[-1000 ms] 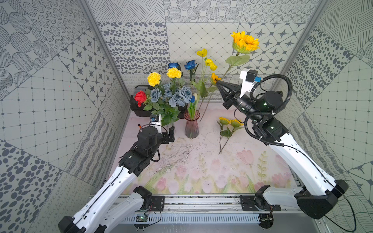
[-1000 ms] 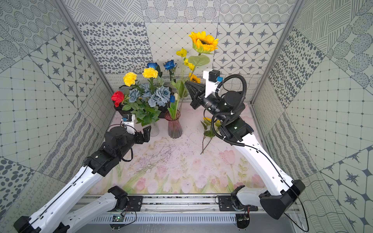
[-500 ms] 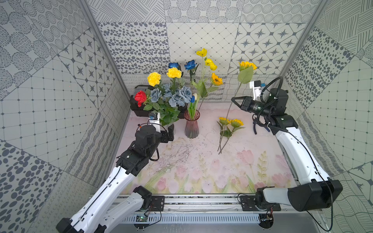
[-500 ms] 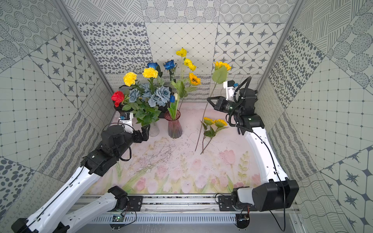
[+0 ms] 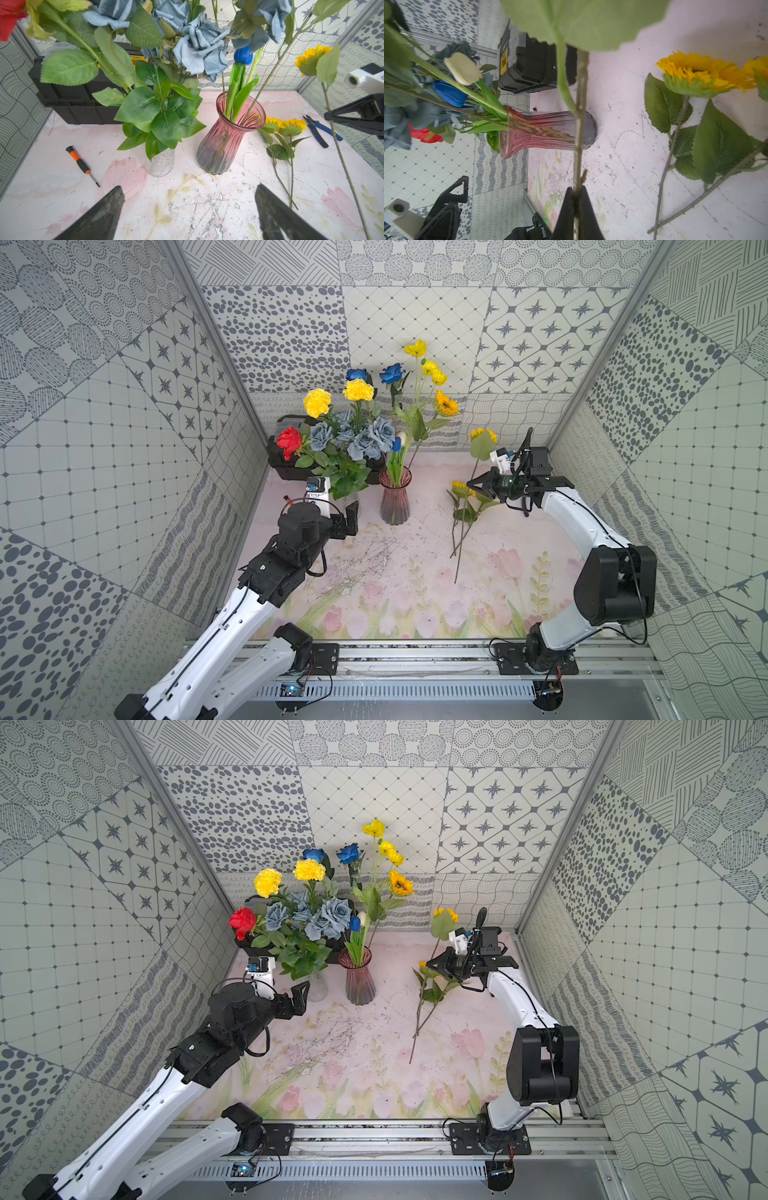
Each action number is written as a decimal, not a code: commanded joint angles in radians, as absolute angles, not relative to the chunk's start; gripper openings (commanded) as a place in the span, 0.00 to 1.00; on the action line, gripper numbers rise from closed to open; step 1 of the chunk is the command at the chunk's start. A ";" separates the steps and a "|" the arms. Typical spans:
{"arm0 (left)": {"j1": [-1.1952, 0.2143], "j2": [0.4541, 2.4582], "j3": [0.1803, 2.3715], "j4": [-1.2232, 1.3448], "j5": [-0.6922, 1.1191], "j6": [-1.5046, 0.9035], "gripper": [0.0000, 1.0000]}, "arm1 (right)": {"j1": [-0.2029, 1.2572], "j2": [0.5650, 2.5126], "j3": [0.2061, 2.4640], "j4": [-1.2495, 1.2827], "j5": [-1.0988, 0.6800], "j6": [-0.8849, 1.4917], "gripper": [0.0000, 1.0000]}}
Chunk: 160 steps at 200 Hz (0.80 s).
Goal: Pick out yellow flowers from the vase
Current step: Place the flower at the center of the board.
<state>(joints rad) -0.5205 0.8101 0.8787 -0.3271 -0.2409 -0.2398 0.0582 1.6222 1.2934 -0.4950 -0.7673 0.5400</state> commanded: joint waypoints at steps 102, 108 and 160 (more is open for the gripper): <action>-0.513 0.820 0.881 -0.287 -0.236 -0.244 0.98 | 0.052 1.843 1.366 -0.595 -0.682 0.418 0.00; -0.512 0.822 0.881 -0.284 -0.234 -0.244 0.98 | 0.051 1.857 1.373 -0.602 -0.685 0.412 0.00; -0.504 0.831 0.884 -0.284 -0.202 -0.262 0.98 | 0.052 1.937 1.404 -0.611 -0.698 0.405 0.00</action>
<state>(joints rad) -0.5095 0.8310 0.8783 -0.3233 -0.2306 -0.2516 0.0551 1.9202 1.3766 -0.6086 -0.6914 0.4278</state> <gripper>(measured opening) 0.984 0.067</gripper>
